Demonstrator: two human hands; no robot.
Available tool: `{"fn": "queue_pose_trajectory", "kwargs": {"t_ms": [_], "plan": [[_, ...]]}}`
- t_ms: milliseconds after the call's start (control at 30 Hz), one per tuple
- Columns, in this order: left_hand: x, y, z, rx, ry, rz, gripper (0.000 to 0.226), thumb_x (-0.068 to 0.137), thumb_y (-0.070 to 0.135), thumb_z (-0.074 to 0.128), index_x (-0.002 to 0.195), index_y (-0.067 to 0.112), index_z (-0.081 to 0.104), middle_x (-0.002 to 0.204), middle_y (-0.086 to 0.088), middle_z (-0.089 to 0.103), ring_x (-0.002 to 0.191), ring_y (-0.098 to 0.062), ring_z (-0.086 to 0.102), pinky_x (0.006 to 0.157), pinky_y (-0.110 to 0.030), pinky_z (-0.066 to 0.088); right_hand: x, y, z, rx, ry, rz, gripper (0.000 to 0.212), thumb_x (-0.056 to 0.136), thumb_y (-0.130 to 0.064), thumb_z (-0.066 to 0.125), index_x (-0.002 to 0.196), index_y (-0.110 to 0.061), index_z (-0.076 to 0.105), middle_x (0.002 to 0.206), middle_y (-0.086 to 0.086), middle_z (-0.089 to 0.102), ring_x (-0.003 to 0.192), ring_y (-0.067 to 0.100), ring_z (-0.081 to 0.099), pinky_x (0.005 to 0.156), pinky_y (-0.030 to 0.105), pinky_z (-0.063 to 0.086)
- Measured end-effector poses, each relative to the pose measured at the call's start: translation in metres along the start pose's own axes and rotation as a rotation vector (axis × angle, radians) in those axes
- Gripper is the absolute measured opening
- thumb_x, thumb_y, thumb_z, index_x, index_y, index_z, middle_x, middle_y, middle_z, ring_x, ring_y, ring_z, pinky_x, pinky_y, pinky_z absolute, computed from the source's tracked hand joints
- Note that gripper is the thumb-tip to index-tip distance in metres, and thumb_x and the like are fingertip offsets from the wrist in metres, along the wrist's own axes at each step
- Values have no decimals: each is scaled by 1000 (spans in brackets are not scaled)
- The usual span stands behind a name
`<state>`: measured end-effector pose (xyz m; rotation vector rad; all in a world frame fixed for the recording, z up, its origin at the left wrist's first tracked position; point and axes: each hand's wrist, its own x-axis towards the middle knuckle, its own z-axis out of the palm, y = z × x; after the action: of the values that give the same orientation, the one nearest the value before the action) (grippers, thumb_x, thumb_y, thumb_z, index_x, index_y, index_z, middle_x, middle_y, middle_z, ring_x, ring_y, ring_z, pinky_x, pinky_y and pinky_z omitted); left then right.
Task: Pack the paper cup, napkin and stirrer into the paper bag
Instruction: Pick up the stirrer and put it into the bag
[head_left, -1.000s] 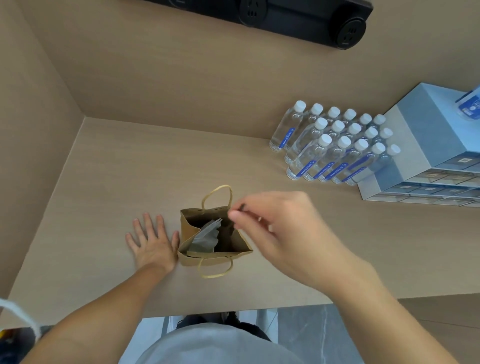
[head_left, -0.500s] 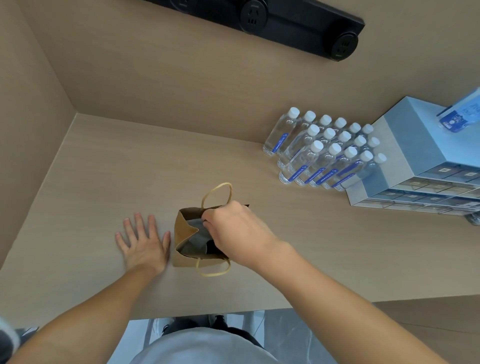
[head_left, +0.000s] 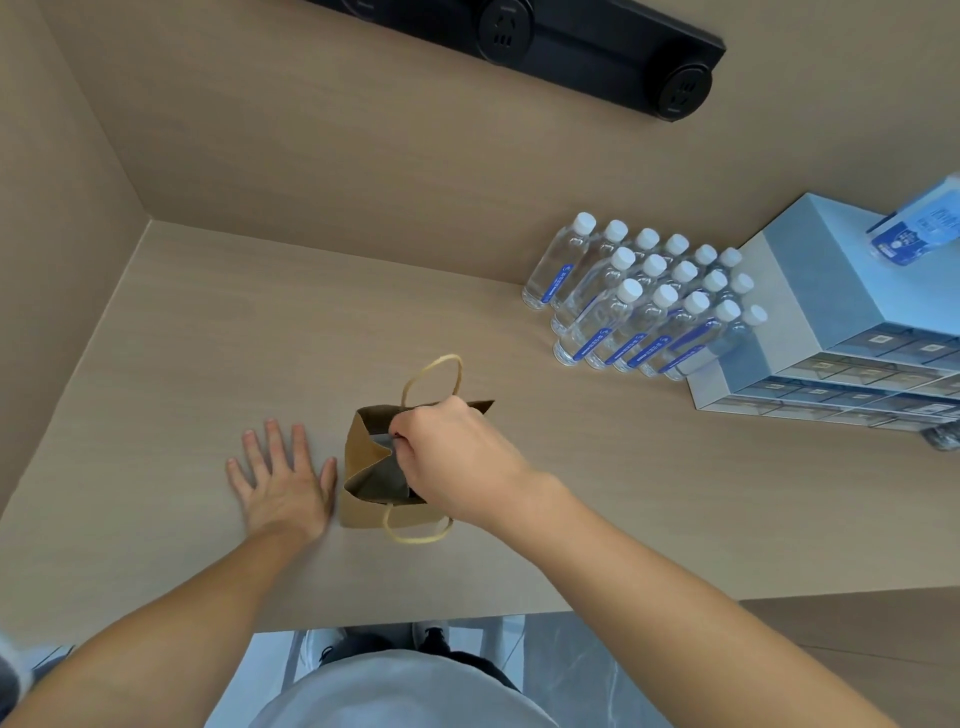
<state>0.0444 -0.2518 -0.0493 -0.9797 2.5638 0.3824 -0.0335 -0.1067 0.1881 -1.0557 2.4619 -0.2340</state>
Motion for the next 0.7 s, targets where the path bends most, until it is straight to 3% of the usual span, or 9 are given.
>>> {"fn": "queue_pose_trajectory", "kwargs": {"t_ms": [67, 200, 267, 400, 500, 600, 700], "plan": [[-1, 0, 0, -6, 5, 1, 77, 87, 64, -3, 151, 24, -15, 162, -8, -23, 146, -33, -28, 100, -45, -35, 11, 1, 9, -22, -53, 41, 18, 94, -10, 53, 102, -8, 68, 87, 14, 66, 75, 32, 66, 70, 43, 62], [-3, 0, 1, -21, 12, -3, 76, 88, 63, -2, 152, 23, -13, 163, -9, -21, 147, -33, -26, 105, -47, -30, 25, -1, 18, -88, -131, 104, 16, 88, -3, 58, 100, -10, 67, 64, 2, 41, 67, 27, 55, 64, 41, 59], [-2, 0, 1, -26, 17, -1, 75, 90, 62, 0, 152, 23, -12, 163, -8, -21, 147, -33, -27, 103, -46, -33, 30, -4, 22, -99, -173, 114, 14, 87, -3, 58, 95, -12, 66, 71, 4, 47, 74, 32, 60, 65, 42, 57], [-1, -1, 2, -47, 27, 5, 75, 89, 61, 0, 153, 23, -10, 164, -8, -18, 148, -33, -25, 101, -44, -35, 36, -7, 27, -42, -225, 173, 19, 89, -2, 55, 104, -8, 66, 108, 18, 62, 93, 37, 66, 75, 45, 58], [0, -3, 6, -45, 34, 11, 76, 88, 62, -2, 153, 23, -9, 164, -8, -17, 148, -33, -24, 101, -44, -36, 29, -12, 14, -43, -266, 191, 22, 91, 0, 52, 108, -7, 63, 102, 18, 56, 86, 34, 64, 75, 42, 56], [3, -3, 8, -50, 43, 16, 78, 87, 64, -6, 152, 23, -11, 163, -8, -19, 147, -32, -26, 99, -43, -40, 9, -15, -17, -54, -192, 158, 13, 89, -4, 51, 93, -14, 59, 80, 8, 46, 59, 23, 50, 57, 33, 47], [5, -3, 7, -95, 12, 13, 76, 88, 63, -3, 152, 23, -11, 162, -7, -23, 147, -32, -28, 105, -48, -34, -24, 2, -55, 104, 33, 153, 14, 87, -13, 52, 86, -19, 65, 77, 7, 61, 64, 29, 61, 61, 33, 53]]}}
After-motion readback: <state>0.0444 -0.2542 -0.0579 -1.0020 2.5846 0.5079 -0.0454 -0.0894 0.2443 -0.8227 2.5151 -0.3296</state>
